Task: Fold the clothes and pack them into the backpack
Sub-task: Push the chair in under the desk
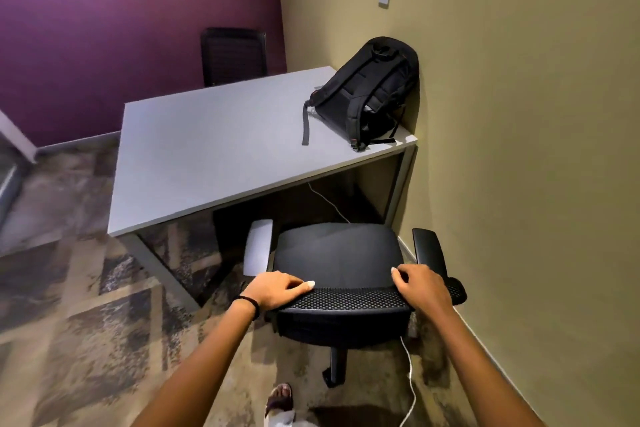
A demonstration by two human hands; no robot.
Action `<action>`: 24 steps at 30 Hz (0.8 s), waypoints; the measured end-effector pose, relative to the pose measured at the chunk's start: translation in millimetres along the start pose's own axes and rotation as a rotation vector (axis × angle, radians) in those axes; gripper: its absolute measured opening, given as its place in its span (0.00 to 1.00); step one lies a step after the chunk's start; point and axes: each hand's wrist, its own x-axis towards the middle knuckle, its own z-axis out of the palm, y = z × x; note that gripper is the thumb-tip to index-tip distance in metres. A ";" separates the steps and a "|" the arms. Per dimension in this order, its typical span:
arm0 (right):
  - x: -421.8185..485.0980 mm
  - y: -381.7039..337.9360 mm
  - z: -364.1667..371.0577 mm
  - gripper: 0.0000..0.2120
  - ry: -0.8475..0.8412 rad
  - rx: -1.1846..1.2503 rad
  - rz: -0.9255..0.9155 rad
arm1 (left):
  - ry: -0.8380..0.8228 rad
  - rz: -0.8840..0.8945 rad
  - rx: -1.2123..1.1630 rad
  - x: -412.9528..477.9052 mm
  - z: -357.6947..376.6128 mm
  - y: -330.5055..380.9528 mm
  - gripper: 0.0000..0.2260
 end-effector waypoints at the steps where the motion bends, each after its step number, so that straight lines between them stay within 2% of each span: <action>1: -1.5 3.5 -0.5 0.15 -0.009 0.000 -0.019 | 0.022 0.019 -0.013 -7.0 5.4 3.8 0.39; 5: -7.3 17.2 1.6 0.17 0.047 0.006 -0.053 | 0.098 0.074 -0.011 -26.0 26.5 12.7 0.50; 9: -12.2 23.9 -2.3 0.17 0.033 0.021 -0.083 | 0.124 0.083 -0.004 -40.0 38.9 20.9 0.51; 11: -12.9 26.9 -3.6 0.17 0.029 0.041 -0.092 | 0.116 0.082 -0.003 -43.5 38.8 26.3 0.50; 15: -15.3 32.6 -5.3 0.14 0.088 0.113 -0.125 | 0.081 0.065 -0.003 -47.7 37.9 32.1 0.40; 20: -17.0 35.6 -4.7 0.14 0.139 0.109 -0.160 | 0.005 0.076 -0.030 -50.4 38.8 35.5 0.41; 24: -12.6 37.8 -2.6 0.13 0.185 0.118 -0.176 | -0.049 0.079 -0.039 -48.0 33.2 33.6 0.37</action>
